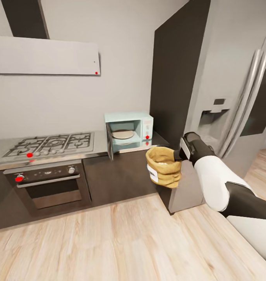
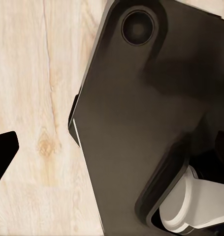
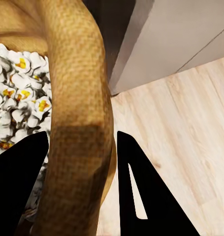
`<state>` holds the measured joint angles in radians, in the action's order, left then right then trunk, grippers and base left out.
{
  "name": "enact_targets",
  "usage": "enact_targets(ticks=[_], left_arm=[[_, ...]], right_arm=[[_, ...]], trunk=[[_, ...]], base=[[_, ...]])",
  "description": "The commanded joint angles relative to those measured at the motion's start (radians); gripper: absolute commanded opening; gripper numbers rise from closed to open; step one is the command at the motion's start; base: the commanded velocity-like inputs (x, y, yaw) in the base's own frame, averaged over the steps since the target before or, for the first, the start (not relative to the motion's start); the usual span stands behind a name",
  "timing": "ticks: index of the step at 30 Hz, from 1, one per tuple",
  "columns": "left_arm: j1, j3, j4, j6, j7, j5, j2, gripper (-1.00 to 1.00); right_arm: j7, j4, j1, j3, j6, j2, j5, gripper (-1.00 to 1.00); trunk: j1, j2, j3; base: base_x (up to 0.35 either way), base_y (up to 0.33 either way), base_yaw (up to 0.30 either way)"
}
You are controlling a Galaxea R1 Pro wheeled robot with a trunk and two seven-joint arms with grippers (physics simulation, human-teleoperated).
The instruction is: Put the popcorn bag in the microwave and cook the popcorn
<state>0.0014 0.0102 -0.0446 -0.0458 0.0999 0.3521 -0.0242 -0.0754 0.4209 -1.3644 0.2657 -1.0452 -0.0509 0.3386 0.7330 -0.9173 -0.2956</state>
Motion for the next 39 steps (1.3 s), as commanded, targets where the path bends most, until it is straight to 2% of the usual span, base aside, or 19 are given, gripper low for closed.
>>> enact_targets(ticks=[1,5,15,19,39], left_arm=[[0.0,0.001,-0.001,-0.002,0.003,0.004,0.0,1.0],[0.0,0.001,-0.001,-0.002,0.003,0.004,0.0,1.0],[0.0,0.002,-0.001,-0.002,0.003,0.004,0.0,1.0],[0.0,0.002,-0.001,-0.002,0.003,0.004,0.0,1.0],[0.0,0.003,-0.001,-0.002,0.003,0.004,0.0,1.0]], right_arm=[[-0.006,0.001,-0.001,0.007,-0.002,-0.001,-0.002,-1.0],[-0.006,0.001,-0.001,0.007,-0.002,-0.001,-0.001,-1.0],[-0.006,0.001,-0.001,0.007,-0.002,0.001,-0.001,-1.0],[-0.006,0.001,-0.001,0.009,-0.002,0.01,0.0,-1.0],[0.001,0.002,-0.001,0.013,-0.002,0.009,-0.003,-1.0]], trunk=[[0.001,-0.001,-0.001],[0.001,-0.001,-0.001],[0.001,-0.001,-0.001],[0.001,-0.001,-0.001],[0.001,-0.001,-0.001]], base=[[0.321,0.0,0.268],[0.262,0.0,0.268],[0.018,0.0,0.268],[0.0,0.0,0.033],[0.0,0.0,0.0]])
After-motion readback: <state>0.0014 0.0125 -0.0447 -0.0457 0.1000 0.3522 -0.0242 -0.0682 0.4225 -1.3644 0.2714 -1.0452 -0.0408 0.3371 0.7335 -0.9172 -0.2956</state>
